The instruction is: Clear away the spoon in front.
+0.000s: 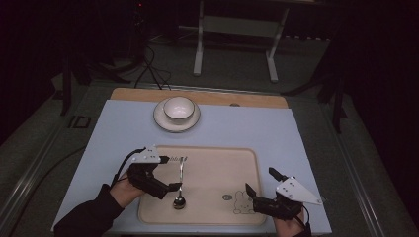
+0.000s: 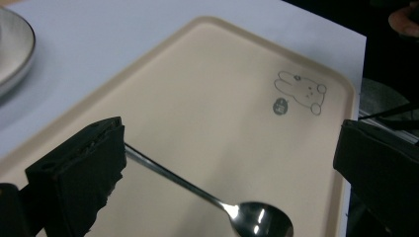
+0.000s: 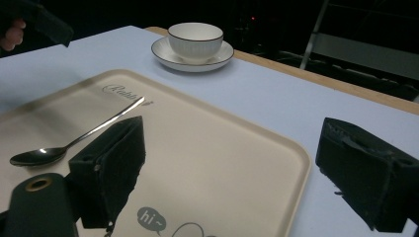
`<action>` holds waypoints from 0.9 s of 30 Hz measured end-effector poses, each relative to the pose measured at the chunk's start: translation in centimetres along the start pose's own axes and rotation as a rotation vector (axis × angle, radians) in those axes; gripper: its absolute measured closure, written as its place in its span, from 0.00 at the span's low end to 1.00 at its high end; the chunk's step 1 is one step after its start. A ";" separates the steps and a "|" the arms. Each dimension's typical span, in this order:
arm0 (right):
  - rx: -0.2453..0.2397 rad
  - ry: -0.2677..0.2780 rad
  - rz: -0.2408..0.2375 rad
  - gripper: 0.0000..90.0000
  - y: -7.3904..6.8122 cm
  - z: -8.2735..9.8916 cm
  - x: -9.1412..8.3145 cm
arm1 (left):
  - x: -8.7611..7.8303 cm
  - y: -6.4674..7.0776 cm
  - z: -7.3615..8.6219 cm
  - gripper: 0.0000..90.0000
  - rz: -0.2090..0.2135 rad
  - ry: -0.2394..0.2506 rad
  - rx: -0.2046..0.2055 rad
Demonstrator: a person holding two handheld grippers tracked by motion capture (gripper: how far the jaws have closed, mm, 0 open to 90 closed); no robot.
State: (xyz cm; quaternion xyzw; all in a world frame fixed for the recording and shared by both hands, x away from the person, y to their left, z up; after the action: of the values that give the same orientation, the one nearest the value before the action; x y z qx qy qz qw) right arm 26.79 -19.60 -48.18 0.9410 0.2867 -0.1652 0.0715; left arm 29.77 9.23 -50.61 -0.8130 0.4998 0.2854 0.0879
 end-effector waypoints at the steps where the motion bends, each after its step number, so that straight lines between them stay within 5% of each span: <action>1: 0.000 0.000 0.000 0.13 0.0 0.0 0.0 | 0.0 0.0 0.2 0.00 0.000 0.009 -0.002; 16: 0.006 -0.007 -0.001 0.13 0.1 0.1 0.1 | -0.2 -0.6 2.0 0.00 -0.048 0.106 -0.052; 23: 0.000 -0.014 -0.011 0.13 -0.1 0.2 0.2 | 0.5 -0.1 2.3 0.00 -0.049 0.086 0.019; 27: 0.008 -0.018 -0.016 0.13 -0.1 0.3 0.2 | 0.6 0.0 2.4 0.00 -0.024 0.097 0.005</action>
State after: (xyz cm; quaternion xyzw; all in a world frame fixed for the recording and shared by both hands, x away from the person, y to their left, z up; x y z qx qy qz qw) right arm 26.87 -19.49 -48.53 0.9375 0.2927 -0.1752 0.0692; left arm 29.05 9.82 -52.91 -0.8317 0.4942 0.2435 0.0692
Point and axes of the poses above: each handheld gripper's, and its own axes: x roughly forward along the jaws, z roughly out of its underside, y roughly to its right, the point moved 8 cm from there along x, roughly forward along the jaws, and after that the axes turned 2 degrees about x, right-handed, at the moved point
